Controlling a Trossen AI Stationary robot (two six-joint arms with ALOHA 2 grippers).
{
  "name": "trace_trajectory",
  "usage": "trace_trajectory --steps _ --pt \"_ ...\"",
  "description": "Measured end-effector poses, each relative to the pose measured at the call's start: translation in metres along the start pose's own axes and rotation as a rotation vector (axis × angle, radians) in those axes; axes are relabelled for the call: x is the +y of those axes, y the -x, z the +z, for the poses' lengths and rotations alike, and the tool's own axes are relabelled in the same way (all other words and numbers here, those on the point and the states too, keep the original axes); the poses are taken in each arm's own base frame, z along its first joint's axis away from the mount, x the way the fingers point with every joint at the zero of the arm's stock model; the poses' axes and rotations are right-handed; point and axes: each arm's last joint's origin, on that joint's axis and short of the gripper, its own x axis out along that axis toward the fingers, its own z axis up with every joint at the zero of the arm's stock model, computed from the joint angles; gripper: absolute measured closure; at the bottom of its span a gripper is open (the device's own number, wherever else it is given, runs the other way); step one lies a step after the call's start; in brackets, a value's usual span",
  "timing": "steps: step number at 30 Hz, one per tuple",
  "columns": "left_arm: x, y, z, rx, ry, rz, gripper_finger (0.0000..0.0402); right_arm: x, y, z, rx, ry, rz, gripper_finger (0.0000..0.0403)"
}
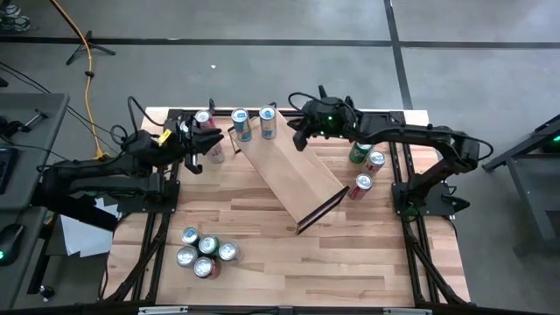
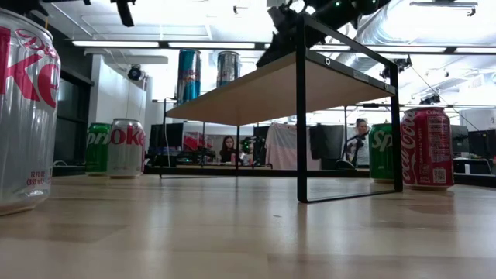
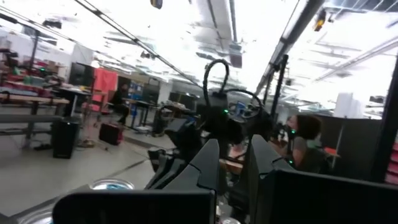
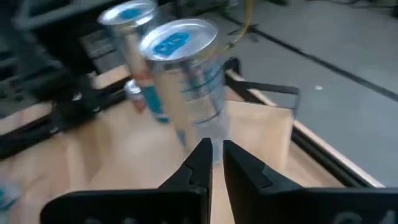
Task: Place canned beverage on shelf
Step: Put the top blue soda can on the shelf aligned with the other blue soda can
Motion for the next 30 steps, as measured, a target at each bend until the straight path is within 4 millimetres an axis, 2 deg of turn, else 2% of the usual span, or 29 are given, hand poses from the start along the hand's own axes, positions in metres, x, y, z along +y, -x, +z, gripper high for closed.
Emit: trace_trajectory --steps 3,7,10,30 --pt "0.0 0.0 0.0 -0.001 -0.008 0.012 0.0401 0.003 -0.011 -0.008 0.009 -0.022 -0.028 0.0399" --pt "0.001 -0.001 -0.001 0.004 -0.017 0.028 0.0401 0.015 -0.023 -0.014 -0.007 -0.037 0.009 0.04" --pt "0.001 -0.001 -0.001 -0.001 -0.016 0.033 0.0401 0.017 -0.03 -0.022 0.006 -0.051 -0.054 0.0401" --pt "0.001 0.0 0.0 -0.006 0.028 0.033 0.0401 0.025 -0.063 -0.006 -0.054 -0.069 -0.059 0.0403"
